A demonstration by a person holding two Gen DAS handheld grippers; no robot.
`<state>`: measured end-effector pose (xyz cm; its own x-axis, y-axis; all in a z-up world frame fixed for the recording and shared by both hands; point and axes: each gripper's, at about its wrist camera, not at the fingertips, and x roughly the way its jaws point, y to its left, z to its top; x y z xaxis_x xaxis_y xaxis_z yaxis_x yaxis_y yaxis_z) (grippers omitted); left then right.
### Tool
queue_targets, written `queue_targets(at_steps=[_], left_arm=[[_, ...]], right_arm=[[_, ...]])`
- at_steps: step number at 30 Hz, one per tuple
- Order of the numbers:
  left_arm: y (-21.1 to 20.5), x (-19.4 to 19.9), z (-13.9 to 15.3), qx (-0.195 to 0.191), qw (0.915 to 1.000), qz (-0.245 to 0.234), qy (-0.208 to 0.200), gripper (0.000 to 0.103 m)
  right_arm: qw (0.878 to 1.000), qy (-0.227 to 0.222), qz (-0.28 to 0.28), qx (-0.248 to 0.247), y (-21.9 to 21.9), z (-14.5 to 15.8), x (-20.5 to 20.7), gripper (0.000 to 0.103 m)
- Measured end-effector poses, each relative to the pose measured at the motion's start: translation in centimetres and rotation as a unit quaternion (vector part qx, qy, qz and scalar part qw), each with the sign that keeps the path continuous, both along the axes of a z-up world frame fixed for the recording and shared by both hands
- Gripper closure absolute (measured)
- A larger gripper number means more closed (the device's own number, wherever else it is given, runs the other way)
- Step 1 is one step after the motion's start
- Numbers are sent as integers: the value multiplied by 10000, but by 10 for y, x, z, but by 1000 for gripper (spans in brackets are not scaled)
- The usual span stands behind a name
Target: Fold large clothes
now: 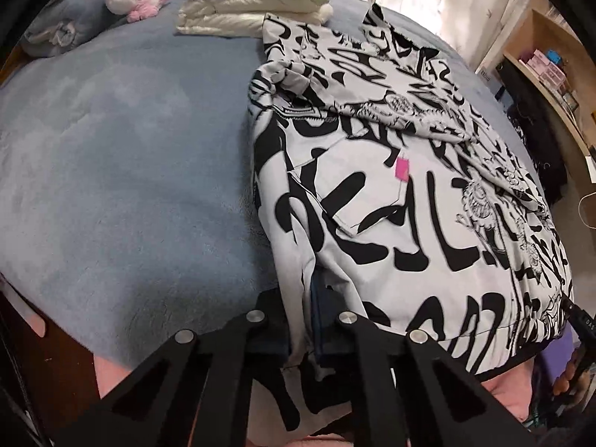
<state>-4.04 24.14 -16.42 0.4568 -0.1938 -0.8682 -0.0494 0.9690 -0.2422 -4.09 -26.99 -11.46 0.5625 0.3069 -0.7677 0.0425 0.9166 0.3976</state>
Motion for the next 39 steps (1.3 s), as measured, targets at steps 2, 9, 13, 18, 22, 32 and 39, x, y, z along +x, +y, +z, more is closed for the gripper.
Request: queue_targets(at_steps=[2,9,13,18,22,32,39], left_arm=[[-3,-6,9,28,10000,-45,-64,98],[-10,-21,38,-123,9993,-306,-180,98],[-3,-19,54,-481,9982,-342,-77,98],[12,13,80,-1280,9915,-108,-218,98],[18,51,107,-1681,9837,139,-630,98],[23,217,132,-1652,9786,783,-942,87],[22,289,110,-1400,9802,1048,-932,18]], right_arm=[[9999,-102,58,-27,0,9,-3,95],[9994,-148,291,-62,2,28,-16,95],[9991,-159,387,7,-1,44,-27,95],[9973,-480,210,515,-16,74,-7,96],[9912,-993,53,878,-29,112,38,96],[9853,-977,-724,1197,-62,130,202,93],[9807,-167,-1082,1617,-79,90,274,45]])
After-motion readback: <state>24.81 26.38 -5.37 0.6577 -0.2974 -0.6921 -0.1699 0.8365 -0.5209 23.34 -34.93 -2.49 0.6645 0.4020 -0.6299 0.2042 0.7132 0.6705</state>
